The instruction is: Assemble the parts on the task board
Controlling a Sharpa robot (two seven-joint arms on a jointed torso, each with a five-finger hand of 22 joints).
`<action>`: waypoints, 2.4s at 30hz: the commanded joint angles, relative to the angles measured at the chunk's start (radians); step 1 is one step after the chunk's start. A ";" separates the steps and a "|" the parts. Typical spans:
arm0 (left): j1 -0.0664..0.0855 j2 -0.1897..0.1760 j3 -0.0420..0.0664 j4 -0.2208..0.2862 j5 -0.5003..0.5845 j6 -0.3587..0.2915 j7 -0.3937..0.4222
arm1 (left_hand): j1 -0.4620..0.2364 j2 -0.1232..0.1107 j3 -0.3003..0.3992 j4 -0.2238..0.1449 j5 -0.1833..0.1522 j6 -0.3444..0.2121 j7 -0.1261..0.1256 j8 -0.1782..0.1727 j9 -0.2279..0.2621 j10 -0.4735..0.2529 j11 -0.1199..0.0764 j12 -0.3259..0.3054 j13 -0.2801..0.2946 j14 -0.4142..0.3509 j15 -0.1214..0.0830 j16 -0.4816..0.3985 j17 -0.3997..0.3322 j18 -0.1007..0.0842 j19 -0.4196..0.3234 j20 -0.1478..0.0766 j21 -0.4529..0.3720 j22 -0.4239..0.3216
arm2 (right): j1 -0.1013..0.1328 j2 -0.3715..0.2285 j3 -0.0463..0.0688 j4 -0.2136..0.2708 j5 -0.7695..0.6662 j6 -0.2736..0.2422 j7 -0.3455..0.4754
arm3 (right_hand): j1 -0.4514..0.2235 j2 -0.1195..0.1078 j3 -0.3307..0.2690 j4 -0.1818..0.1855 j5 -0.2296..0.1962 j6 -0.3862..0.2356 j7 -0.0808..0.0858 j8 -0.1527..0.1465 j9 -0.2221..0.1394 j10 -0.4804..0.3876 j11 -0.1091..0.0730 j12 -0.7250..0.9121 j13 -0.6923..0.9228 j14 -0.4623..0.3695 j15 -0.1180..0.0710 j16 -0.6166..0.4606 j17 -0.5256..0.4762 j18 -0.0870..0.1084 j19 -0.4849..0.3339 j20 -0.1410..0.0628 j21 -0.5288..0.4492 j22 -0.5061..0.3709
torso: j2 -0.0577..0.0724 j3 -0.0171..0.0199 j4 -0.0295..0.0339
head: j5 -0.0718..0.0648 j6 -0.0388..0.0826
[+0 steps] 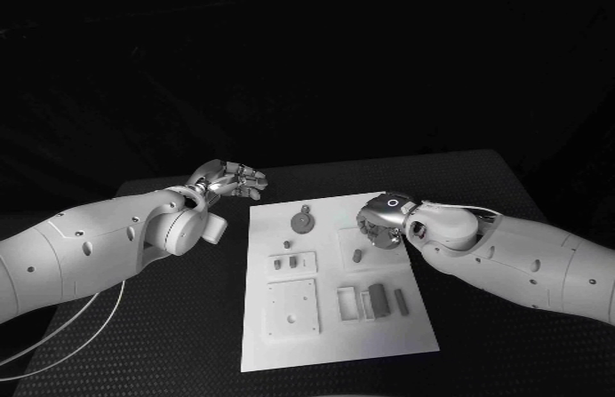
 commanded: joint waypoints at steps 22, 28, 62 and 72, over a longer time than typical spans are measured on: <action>0.002 0.001 0.001 -0.004 0.008 0.002 0.008 | -0.010 -0.002 -0.008 0.000 0.005 -0.011 0.000 -0.003 -0.002 -0.010 0.000 -0.001 -0.002 0.010 0.002 -0.007 0.004 -0.003 0.005 0.004 0.004 -0.004 | 0.020 -0.031 0.036 0.074 0.063 0.018 0.015 | 0.006 -0.004 0.002 0.002 -0.004 0.007 -0.001 0.004 0.003 0.010 -0.003 0.002 0.004 0.010 -0.001 0.004 0.006 0.021 0.010 0.002 0.004 0.002 | 0.000 -0.0005 -0.0001 | 0.000 0.002; 0.002 0.000 0.001 -0.003 0.009 0.000 0.008 | -0.010 -0.002 -0.008 0.000 0.005 -0.011 0.000 -0.003 -0.002 -0.010 0.000 -0.001 -0.002 0.010 0.002 -0.007 0.005 -0.003 0.005 0.004 0.004 -0.005 | 0.022 -0.054 0.057 0.151 0.109 0.020 0.018 | 0.005 -0.004 0.002 0.002 -0.004 0.007 -0.001 0.004 0.003 0.010 -0.003 0.002 0.004 0.011 -0.001 0.004 0.007 0.021 0.011 0.002 0.003 0.003 | 0.000 -0.0007 -0.0002 | 0.007 0.000; 0.006 0.034 0.001 -0.042 0.017 -0.010 0.013 | -0.009 0.000 -0.008 0.000 0.006 -0.011 0.000 -0.001 -0.001 -0.008 0.000 0.001 -0.003 0.014 0.001 -0.010 0.009 -0.003 0.008 0.003 0.005 -0.008 | -0.136 0.062 0.051 0.222 0.230 -0.135 0.166 | 0.004 -0.001 0.004 0.002 -0.004 0.004 0.000 0.001 0.006 0.008 -0.001 -0.004 0.007 0.010 0.000 0.000 0.013 0.021 0.012 0.002 0.001 0.004 | 0.000 -0.0021 0.0012 | 0.167 -0.069; 0.007 0.039 0.001 -0.044 0.017 -0.009 0.013 | -0.010 0.000 -0.008 0.000 0.006 -0.011 0.000 0.000 -0.001 -0.008 -0.001 0.002 -0.003 0.014 0.001 -0.010 0.010 -0.003 0.008 0.003 0.005 -0.009 | -0.144 0.068 0.042 0.195 0.170 -0.125 0.161 | 0.004 -0.002 0.004 0.001 -0.004 0.004 0.000 0.001 0.006 0.009 -0.001 -0.005 0.008 0.010 0.000 -0.001 0.014 0.021 0.012 0.001 0.000 0.004 | 0.000 -0.0032 0.0006 | 0.186 -0.082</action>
